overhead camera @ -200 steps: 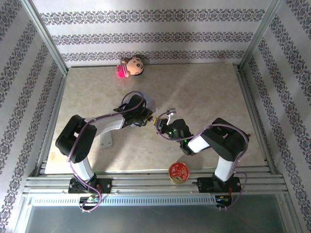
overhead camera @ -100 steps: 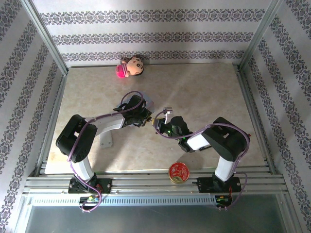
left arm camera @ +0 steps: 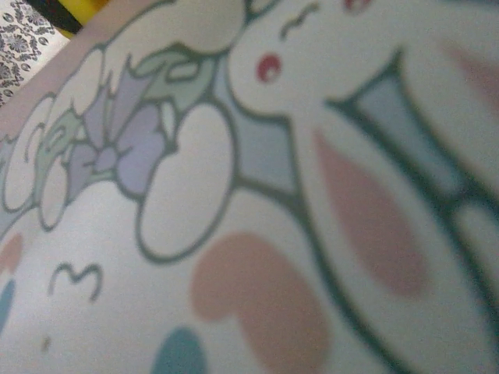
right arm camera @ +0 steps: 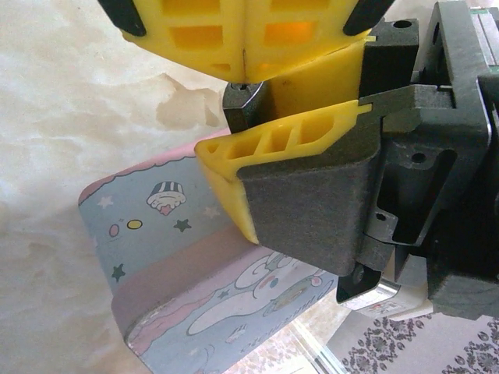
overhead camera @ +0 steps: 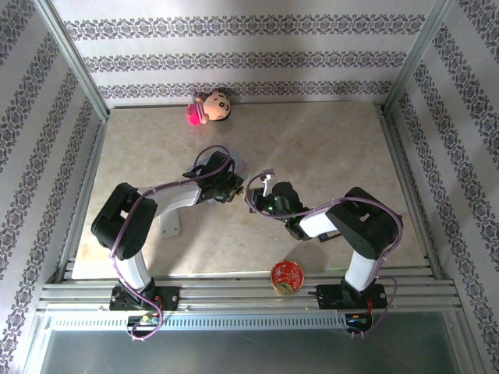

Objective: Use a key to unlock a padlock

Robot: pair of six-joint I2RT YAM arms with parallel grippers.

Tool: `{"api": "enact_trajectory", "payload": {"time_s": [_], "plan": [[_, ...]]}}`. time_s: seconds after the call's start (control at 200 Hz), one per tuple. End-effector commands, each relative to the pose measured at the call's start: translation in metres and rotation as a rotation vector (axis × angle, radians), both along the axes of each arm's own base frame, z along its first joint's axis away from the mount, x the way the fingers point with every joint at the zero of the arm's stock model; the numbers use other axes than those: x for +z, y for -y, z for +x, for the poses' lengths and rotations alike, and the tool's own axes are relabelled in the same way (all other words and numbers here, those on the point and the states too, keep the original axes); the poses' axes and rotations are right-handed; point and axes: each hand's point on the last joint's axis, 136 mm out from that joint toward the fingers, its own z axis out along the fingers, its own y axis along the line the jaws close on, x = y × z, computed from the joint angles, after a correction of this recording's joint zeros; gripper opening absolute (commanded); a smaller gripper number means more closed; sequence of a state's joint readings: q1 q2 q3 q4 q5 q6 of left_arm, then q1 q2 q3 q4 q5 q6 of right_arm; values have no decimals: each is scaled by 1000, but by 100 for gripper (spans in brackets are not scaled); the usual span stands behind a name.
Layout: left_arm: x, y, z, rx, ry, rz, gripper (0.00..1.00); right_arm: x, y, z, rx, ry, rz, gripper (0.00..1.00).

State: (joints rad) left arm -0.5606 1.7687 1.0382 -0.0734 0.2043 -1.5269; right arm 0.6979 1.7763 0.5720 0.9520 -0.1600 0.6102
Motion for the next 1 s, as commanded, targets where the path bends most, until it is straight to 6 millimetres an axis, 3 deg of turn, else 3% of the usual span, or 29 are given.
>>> {"api": "enact_trajectory", "payload": {"time_s": [0.0, 0.395, 0.715, 0.999], "plan": [[10, 54, -47, -185, -149, -173, 3, 55, -28, 10, 72, 121, 141, 0], [5, 51, -50, -172, -162, -173, 2, 70, -4, 23, 6, 141, 153, 0], [8, 55, -45, -145, -158, -205, 2, 51, -18, 17, 22, 100, 158, 0], [5, 50, -40, -91, -163, -213, 3, 36, 3, 6, -63, 90, 135, 0]]}}
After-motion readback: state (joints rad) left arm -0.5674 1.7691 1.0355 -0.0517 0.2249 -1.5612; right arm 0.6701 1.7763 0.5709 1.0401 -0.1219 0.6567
